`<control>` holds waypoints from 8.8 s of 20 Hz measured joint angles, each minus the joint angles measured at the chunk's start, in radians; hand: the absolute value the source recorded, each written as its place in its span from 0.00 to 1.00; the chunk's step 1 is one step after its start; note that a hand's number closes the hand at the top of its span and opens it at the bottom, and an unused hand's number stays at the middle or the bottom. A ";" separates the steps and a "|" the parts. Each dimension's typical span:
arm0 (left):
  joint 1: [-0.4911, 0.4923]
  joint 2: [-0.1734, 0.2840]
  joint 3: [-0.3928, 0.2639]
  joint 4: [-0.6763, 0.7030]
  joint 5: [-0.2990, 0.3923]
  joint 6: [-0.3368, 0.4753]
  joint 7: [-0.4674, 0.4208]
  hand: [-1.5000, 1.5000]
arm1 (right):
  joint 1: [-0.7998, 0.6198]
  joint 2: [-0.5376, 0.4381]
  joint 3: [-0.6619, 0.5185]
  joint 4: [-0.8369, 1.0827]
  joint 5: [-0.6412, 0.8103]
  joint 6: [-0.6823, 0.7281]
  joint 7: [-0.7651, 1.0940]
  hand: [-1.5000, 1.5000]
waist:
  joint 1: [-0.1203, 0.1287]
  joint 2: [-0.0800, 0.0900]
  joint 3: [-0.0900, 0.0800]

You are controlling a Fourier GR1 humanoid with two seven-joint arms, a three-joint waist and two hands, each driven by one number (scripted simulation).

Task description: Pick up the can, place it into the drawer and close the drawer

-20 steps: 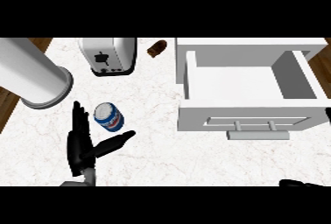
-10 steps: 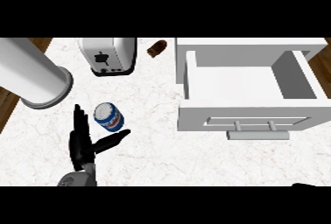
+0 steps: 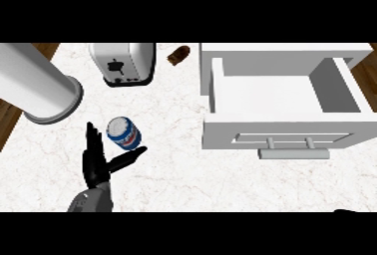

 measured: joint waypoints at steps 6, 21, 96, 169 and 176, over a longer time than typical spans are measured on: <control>-0.110 0.018 0.077 0.215 0.035 -0.056 -0.117 0.00 | -0.036 0.002 0.002 0.007 0.011 -0.006 0.024 0.00 | -0.002 0.001 0.000; -0.340 0.065 0.120 0.519 0.052 -0.237 -0.206 1.00 | -0.034 0.017 -0.002 -0.005 0.027 0.011 0.009 0.00 | -0.008 0.003 0.000; -1.389 -0.011 -0.349 0.507 0.193 0.034 0.564 0.00 | -0.178 -0.041 -0.025 -0.029 0.046 -0.018 0.115 0.00 | -0.081 0.017 0.004; -1.244 0.221 -0.405 0.340 0.321 0.045 0.589 0.00 | -1.210 -0.093 0.233 1.766 1.217 -0.742 -0.294 0.00 | 0.101 0.014 0.002; -1.171 0.259 -0.413 0.241 0.316 0.033 0.613 0.00 | -1.291 -0.108 0.200 1.867 1.203 -0.719 -0.337 0.00 | 0.110 0.027 0.008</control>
